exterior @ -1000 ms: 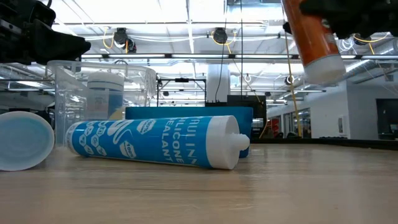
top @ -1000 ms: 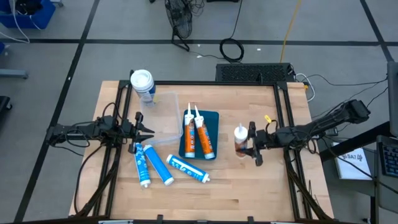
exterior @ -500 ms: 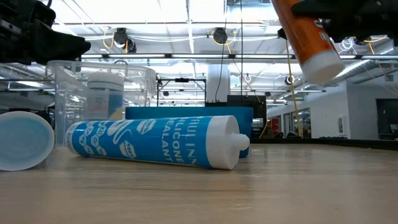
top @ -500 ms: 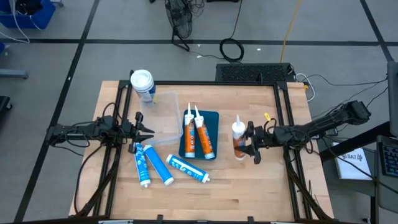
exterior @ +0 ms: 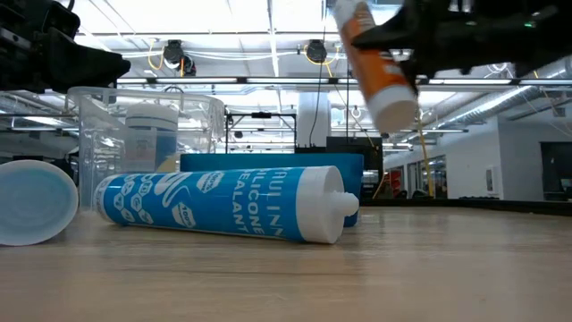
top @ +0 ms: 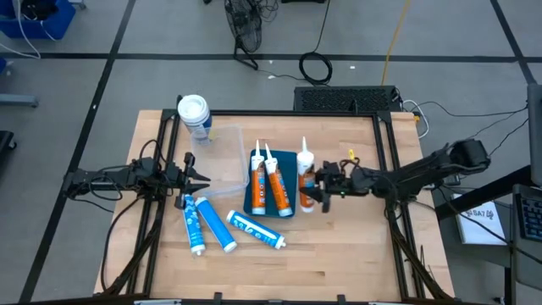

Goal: Pick & place silicon tubes, Sealant and Lysol wipes
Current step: Put the orange sealant into the blue bin

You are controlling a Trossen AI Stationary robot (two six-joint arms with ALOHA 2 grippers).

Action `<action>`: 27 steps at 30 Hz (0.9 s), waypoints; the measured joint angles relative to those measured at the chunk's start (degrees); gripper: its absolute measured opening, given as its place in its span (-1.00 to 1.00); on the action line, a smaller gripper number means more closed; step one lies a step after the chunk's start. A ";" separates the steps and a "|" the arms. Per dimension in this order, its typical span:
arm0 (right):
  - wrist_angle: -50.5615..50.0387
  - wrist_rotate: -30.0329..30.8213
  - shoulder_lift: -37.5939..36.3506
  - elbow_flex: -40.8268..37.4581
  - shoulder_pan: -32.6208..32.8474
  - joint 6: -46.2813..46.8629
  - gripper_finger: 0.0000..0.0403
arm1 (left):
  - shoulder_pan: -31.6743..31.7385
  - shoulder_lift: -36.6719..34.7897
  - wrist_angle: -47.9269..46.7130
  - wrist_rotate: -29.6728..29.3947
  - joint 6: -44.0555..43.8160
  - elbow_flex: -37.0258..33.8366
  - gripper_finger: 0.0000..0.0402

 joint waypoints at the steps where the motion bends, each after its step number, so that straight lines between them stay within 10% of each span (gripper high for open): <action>1: 0.00 0.00 1.24 1.28 -0.56 -1.05 -0.03 | 0.01 0.01 -0.01 0.00 0.00 0.00 -0.62; 27: 2.48 -1.31 26.14 11.55 -13.86 -6.79 -0.03 | 0.00 -0.01 0.00 0.01 0.00 0.00 -0.62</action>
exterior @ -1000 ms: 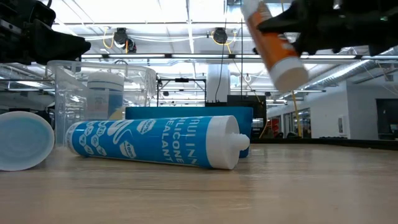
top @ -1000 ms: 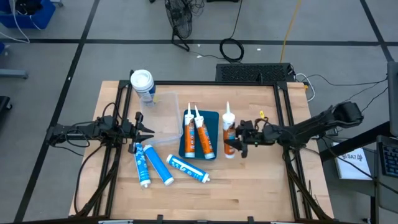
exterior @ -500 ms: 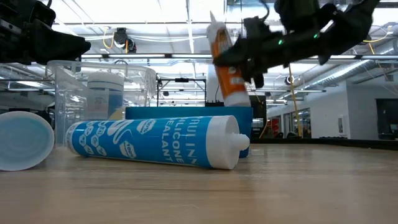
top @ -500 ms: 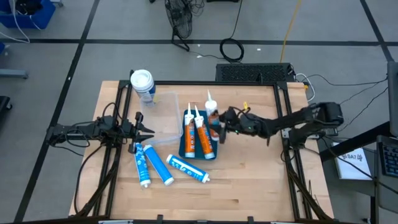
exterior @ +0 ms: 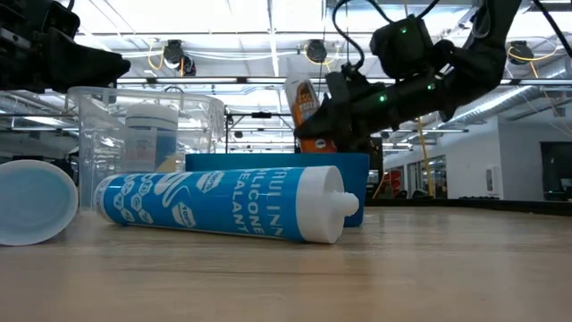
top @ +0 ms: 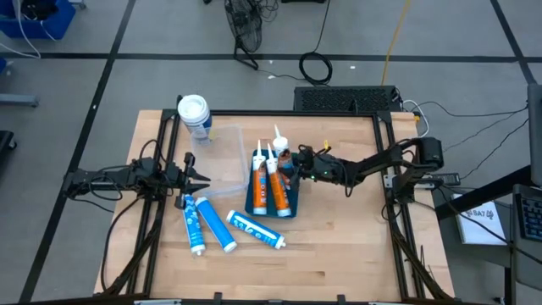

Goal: Pick & place silicon tubes, Sealant and Lysol wipes
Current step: Put the orange sealant into the blue bin

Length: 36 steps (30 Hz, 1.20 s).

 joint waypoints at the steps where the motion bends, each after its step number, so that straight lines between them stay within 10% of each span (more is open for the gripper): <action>1: -0.19 -0.40 0.48 0.20 0.13 1.23 -0.03 | 0.02 0.00 0.00 -0.01 -0.02 0.00 -0.62; 16: -0.75 -4.48 0.97 0.63 3.29 16.39 -0.01 | 0.02 0.02 0.00 -0.01 -0.01 0.00 -0.62; 36: -5.40 9.44 0.96 0.65 14.82 15.89 0.00 | 0.01 0.00 0.00 -0.01 -0.02 0.00 -0.62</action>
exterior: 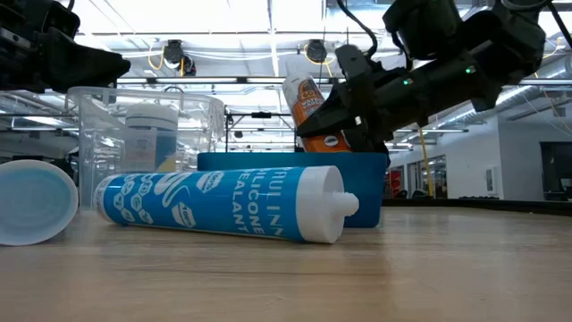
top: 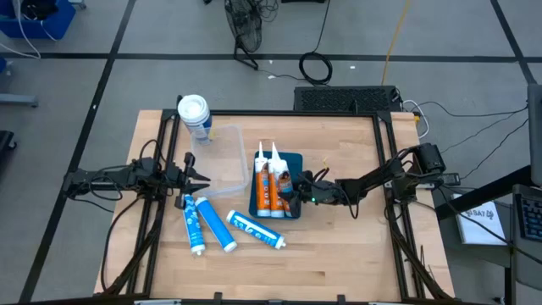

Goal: Pick & place silicon tubes, Sealant and Lysol wipes
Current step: Put the orange sealant into the blue bin

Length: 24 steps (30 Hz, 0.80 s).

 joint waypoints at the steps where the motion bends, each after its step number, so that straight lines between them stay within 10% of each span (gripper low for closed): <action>1: 0.07 0.00 0.06 0.00 0.39 0.00 0.01 | 0.00 0.00 0.00 0.00 0.02 0.00 -0.62; 24: -1.49 5.84 0.08 0.02 2.91 -2.05 0.04 | -0.02 0.00 0.00 0.00 0.00 0.00 -0.62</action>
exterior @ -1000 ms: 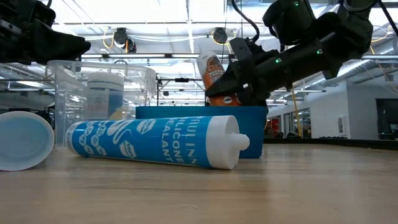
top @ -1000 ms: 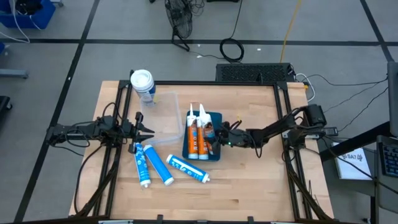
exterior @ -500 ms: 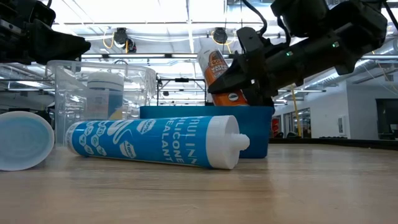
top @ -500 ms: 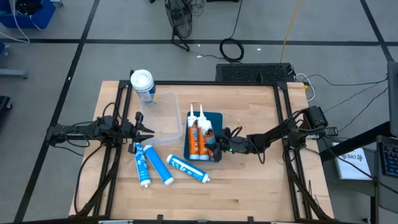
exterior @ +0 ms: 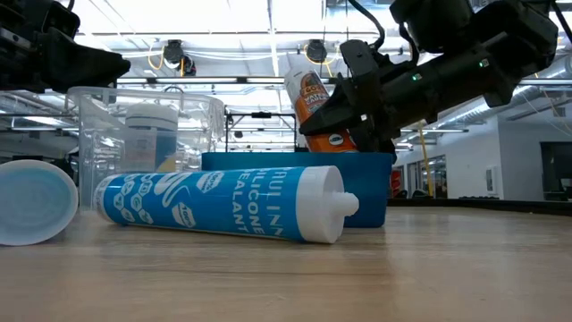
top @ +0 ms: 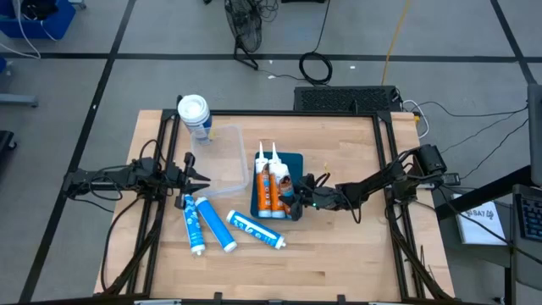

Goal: Pick & place silicon tubes, Sealant and Lysol wipes
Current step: Put the orange sealant into the blue bin, then adjust the blue bin

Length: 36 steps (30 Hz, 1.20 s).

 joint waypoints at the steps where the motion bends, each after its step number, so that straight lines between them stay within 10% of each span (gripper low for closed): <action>1: 0.02 0.02 0.00 0.00 -0.02 0.00 0.06 | 0.00 0.00 0.00 0.00 0.00 0.00 -0.62; 22: 0.70 3.31 -0.24 -0.17 -1.20 -5.41 0.46 | 0.02 0.00 -0.01 0.00 0.00 0.00 -0.62; 36: 6.47 12.04 -3.80 -0.09 -1.94 -28.48 0.45 | 0.01 0.02 -0.01 0.00 0.00 0.00 -0.62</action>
